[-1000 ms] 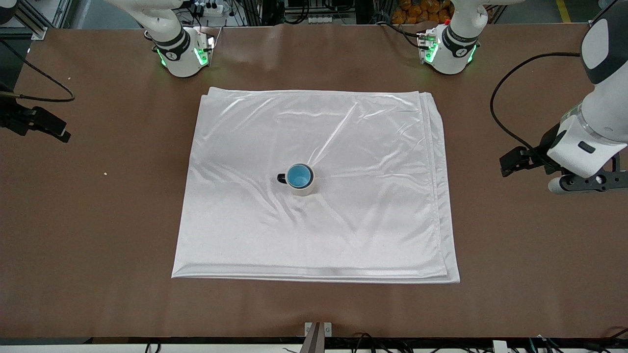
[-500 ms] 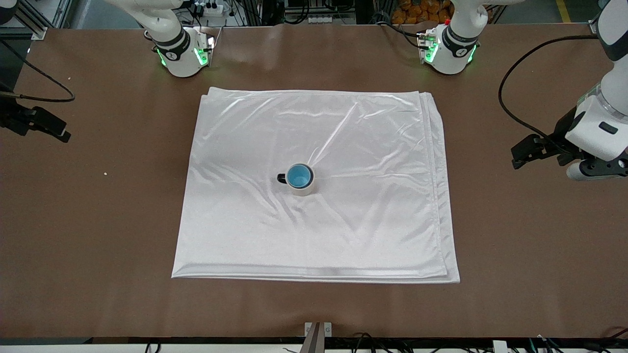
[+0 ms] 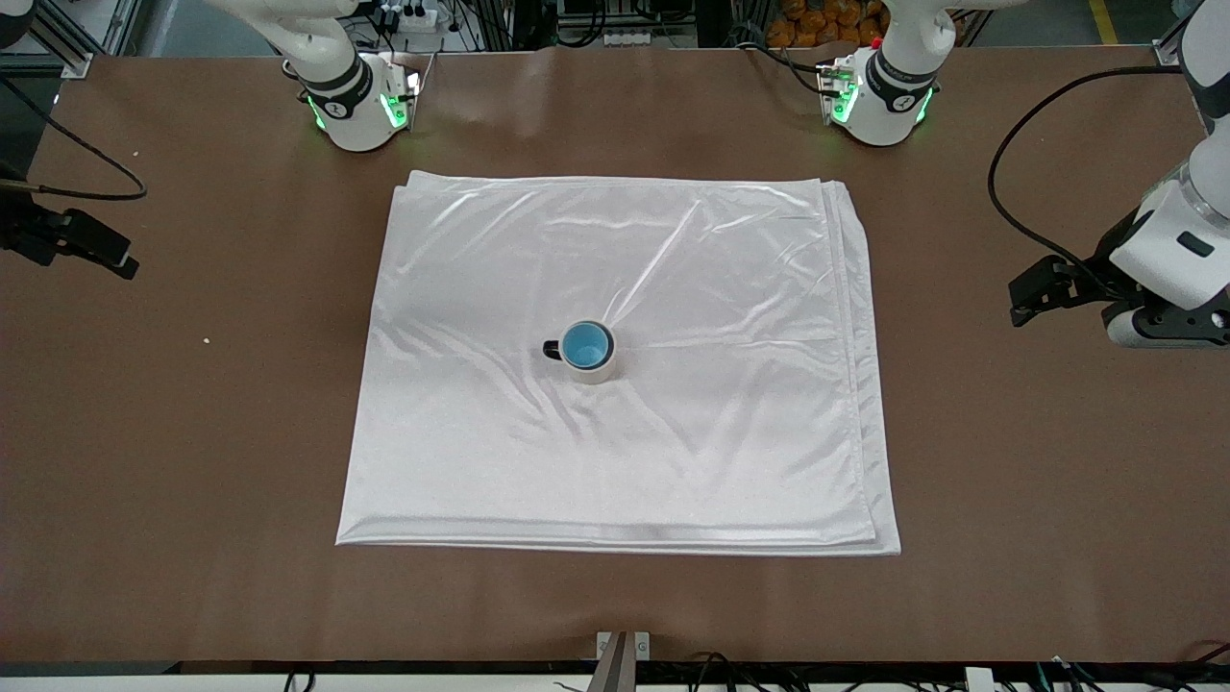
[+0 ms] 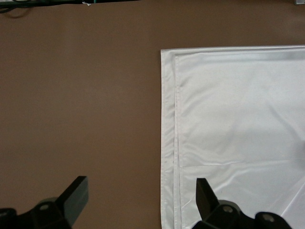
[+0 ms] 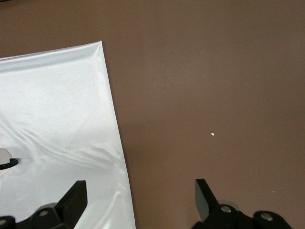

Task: Place blue cup into white mug on cloth

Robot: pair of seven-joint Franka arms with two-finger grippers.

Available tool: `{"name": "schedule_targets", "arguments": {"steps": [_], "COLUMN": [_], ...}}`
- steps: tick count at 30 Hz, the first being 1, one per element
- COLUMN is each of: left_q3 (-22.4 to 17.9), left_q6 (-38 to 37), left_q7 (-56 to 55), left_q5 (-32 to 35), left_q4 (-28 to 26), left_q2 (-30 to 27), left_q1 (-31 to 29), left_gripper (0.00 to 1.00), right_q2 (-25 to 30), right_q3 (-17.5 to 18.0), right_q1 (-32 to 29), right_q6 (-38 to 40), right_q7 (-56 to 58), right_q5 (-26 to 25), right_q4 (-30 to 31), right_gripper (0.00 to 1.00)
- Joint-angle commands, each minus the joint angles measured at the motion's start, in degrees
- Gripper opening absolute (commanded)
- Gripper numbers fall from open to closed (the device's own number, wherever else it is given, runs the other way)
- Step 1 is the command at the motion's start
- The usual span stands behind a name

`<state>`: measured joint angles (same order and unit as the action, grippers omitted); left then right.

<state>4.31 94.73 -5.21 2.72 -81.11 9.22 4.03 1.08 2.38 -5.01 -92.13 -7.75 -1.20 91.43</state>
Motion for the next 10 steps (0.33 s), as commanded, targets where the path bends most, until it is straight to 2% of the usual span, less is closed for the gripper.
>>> {"name": "schedule_targets", "arguments": {"steps": [1, 10], "left_q3": [-0.45, -0.45], "left_q6": [-0.34, -0.34], "left_q7": [1.96, 1.78], "left_q5": [-1.66, -1.66], "left_q4": [-1.24, -1.16], "left_q2": [-1.49, -1.49], "left_q1": [-0.25, -0.25], "left_gripper": [1.00, 1.00], "right_q2": [-0.64, -0.64], "right_q3": [0.34, 0.34], "right_q1": [-0.44, -0.44], "right_q6": [0.99, 0.64], "right_q7": [-1.13, -1.13], "right_q5": [0.76, 0.76], "right_q4": [-1.43, -1.43], "right_gripper": [1.00, 1.00]}}
